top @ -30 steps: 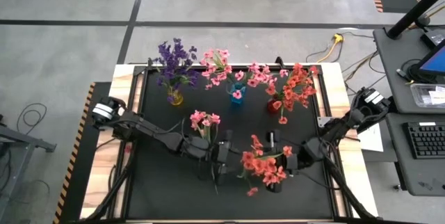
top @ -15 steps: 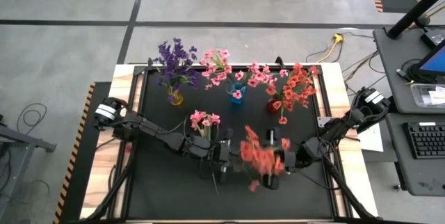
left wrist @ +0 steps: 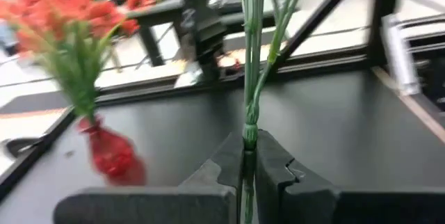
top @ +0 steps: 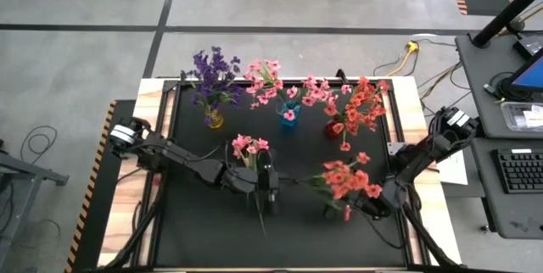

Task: Sort flowers into vase by color
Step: Put the orange flower into the red vase

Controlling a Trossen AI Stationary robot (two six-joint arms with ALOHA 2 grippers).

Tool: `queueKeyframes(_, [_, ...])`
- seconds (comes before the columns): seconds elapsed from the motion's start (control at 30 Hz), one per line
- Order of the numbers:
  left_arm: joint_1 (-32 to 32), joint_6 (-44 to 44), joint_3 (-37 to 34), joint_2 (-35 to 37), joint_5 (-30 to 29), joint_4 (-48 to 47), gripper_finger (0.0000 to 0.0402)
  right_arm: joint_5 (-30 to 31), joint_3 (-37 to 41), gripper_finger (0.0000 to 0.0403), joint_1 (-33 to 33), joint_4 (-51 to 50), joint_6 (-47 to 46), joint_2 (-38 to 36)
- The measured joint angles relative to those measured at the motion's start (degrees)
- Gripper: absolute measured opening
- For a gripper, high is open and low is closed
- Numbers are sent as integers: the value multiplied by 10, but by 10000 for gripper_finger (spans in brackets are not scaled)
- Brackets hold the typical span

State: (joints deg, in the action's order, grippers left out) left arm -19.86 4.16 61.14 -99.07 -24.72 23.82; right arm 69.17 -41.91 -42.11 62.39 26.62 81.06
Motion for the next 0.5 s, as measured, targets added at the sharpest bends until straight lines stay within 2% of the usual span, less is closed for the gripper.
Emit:
queueKeyframes(0.1, [0, -2, 0, 0, -28, -16, 0, 40, 0, 276, -17, -6, 2, 0])
queueKeyframes(0.23, [0, -4, 0, 0, -36, -25, 0, 78, 0, 310, -36, -5, 5, -8])
queueKeyframes(0.37, [0, -8, 0, 0, -73, -24, 0, 95, 0, 332, -50, -8, 6, -15])
queueKeyframes(0.5, [0, -16, 0, 4, -76, -23, 0, 112, 1, 342, -63, -18, 4, -15])
